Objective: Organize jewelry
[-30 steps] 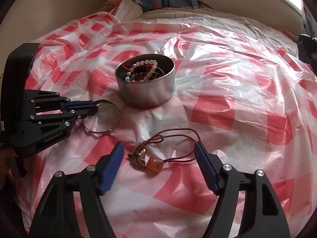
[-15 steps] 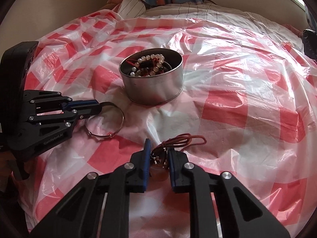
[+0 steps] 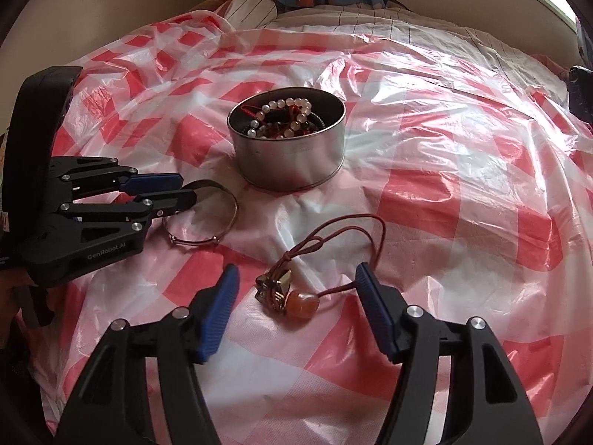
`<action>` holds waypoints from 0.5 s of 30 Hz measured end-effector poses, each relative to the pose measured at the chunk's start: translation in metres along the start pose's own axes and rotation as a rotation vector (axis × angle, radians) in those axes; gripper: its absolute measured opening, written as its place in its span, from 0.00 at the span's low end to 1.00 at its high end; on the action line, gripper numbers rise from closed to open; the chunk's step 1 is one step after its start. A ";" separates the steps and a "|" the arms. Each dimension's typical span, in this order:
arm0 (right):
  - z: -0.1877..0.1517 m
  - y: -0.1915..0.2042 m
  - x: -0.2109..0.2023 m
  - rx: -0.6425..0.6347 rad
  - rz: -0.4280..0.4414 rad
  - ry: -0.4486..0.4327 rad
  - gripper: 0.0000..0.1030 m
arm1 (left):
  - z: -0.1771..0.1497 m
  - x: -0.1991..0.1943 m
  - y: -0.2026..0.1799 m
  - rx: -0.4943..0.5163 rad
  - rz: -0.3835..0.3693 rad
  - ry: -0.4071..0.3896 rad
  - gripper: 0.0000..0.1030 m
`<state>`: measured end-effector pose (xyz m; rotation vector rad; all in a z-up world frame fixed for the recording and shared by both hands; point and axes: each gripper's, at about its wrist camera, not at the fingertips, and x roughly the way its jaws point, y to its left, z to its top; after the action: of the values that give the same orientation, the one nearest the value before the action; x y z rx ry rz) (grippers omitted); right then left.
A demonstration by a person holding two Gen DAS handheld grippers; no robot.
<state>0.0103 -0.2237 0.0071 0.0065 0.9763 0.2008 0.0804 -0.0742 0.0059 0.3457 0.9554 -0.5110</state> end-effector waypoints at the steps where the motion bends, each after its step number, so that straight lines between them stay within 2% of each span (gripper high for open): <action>1: 0.000 -0.001 -0.001 0.002 -0.001 -0.005 0.61 | 0.000 0.000 -0.001 0.004 0.000 0.000 0.30; 3: 0.001 -0.002 -0.001 0.013 -0.001 -0.022 0.62 | 0.000 0.001 -0.003 0.012 0.001 0.001 0.34; 6: 0.003 -0.005 0.005 0.026 -0.051 -0.023 0.72 | 0.000 0.003 -0.005 0.014 0.000 0.001 0.38; 9: 0.004 -0.005 0.013 0.025 -0.064 -0.001 0.73 | 0.000 0.003 -0.006 0.018 0.003 0.000 0.38; 10: 0.003 -0.004 0.016 0.018 -0.059 0.012 0.73 | 0.000 0.003 -0.006 0.022 0.002 0.000 0.34; 11: 0.002 -0.002 0.017 0.009 -0.049 0.018 0.71 | 0.000 0.002 -0.007 0.027 -0.005 0.000 0.27; 12: 0.002 0.000 0.017 0.001 -0.032 0.019 0.55 | 0.000 0.002 -0.007 0.032 -0.005 0.002 0.12; 13: 0.002 0.001 0.016 0.001 -0.011 0.021 0.37 | 0.001 0.000 -0.007 0.037 0.001 -0.001 0.05; 14: 0.002 0.001 0.015 0.003 0.007 0.021 0.30 | 0.001 -0.001 -0.005 0.030 -0.010 -0.003 0.04; 15: 0.001 0.001 0.015 0.007 0.019 0.021 0.18 | 0.001 -0.002 -0.003 0.016 -0.031 -0.004 0.03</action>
<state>0.0191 -0.2204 -0.0042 0.0203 0.9983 0.2151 0.0788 -0.0771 0.0081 0.3447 0.9542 -0.5482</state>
